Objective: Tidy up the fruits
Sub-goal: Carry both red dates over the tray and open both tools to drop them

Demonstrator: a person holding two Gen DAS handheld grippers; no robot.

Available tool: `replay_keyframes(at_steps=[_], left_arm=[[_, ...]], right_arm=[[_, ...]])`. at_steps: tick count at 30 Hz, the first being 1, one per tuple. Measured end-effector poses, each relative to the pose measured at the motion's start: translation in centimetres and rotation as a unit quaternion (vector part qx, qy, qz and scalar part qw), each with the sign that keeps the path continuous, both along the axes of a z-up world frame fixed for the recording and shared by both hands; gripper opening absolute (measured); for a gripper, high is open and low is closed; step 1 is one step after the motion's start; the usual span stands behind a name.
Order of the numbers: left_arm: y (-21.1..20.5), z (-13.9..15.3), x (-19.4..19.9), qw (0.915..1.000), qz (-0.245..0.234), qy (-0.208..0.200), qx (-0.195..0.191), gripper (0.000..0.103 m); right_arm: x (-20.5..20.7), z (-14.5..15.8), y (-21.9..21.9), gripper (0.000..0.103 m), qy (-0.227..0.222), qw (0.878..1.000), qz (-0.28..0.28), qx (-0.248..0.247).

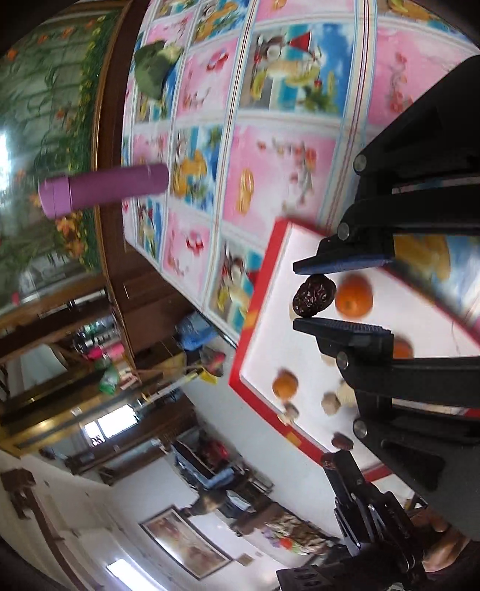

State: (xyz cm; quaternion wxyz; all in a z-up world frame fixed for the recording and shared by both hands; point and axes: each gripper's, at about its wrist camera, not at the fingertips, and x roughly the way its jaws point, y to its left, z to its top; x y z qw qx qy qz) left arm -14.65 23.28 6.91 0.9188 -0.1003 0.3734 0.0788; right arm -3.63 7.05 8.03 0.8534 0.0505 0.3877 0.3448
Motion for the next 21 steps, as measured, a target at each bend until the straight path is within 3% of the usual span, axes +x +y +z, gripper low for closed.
replay_keyframes(at_steps=[9, 12, 21], left_arm=[[2.4, -2.5, -2.2, 0.9995, 0.014, 0.028, -0.002, 0.021], [3.5, -2.9, -2.3, 0.9991, 0.026, 0.035, -0.004, 0.021], [1.4, -3.6, -2.1, 0.9989, -0.022, 0.039, -0.015, 0.021]], right_arm=[[-6.2, -1.2, 4.8, 0.026, -0.013, 0.996, 0.079, -0.038], [-6.9, -1.8, 4.4, 0.026, -0.030, 0.995, 0.066, -0.062], [-4.7, -3.9, 1.8, 0.026, 0.012, 0.997, 0.007, -0.070]])
